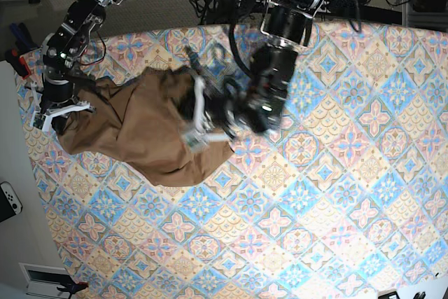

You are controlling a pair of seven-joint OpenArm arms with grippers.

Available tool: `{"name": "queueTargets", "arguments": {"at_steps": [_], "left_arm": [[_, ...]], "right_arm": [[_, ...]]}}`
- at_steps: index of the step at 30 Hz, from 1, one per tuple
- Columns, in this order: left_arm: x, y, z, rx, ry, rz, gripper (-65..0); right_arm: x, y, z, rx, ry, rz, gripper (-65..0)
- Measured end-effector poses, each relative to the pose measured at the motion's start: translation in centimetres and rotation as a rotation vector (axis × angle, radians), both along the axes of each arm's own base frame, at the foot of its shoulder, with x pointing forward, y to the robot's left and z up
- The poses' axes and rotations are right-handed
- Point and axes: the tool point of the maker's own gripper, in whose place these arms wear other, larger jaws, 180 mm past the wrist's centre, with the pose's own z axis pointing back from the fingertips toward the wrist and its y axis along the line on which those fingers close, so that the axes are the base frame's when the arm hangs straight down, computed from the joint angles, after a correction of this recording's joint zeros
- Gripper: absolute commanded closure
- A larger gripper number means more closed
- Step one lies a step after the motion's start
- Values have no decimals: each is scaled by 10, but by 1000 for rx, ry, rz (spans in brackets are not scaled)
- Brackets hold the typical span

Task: Layout the t-shirt on the table in an organized manner, then fold the t-shirt properly
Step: 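Grasp the bunched shirt with the left gripper near its middle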

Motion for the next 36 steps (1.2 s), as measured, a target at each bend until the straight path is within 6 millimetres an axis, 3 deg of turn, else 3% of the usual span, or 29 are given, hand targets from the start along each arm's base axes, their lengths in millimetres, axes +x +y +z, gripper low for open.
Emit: {"name": "queueTargets", "arguments": {"at_steps": [2,7,12,17,18,21,23,25,30,32,36], "left_arm": [[29,31,17,-30,-19,112,0],[88,109,36,-5,-40,323,0],[124,148,37,-12,-2,407,0],[149,154,36,-22,61,405,0],[152,154,37,-23,69,401,-20],[163,148,45,-72,44,421,-283],[169,146,51,-132,4,450,-412],[168,147,49,-141,5,458,-457],[157,159,46,-118,-28,476,-446],[140,167,45,-86,-76,488,-437],[86,155,42,-4,-166,421,-432]], "right_arm": [[0,0,0,0,1,0,0],[1,1,0,2,-1,3,0],[-1,1,-2,0,3,6,0],[-11,3,-13,14,43,11,0],[-8,3,-10,10,29,14,0],[-6,3,-8,7,19,10,0],[-10,1,-10,3,34,4,0],[-10,1,-11,4,38,3,0],[-10,1,-10,3,35,4,0],[-10,0,-10,3,35,1,0],[-10,1,-11,4,35,4,0]]}}
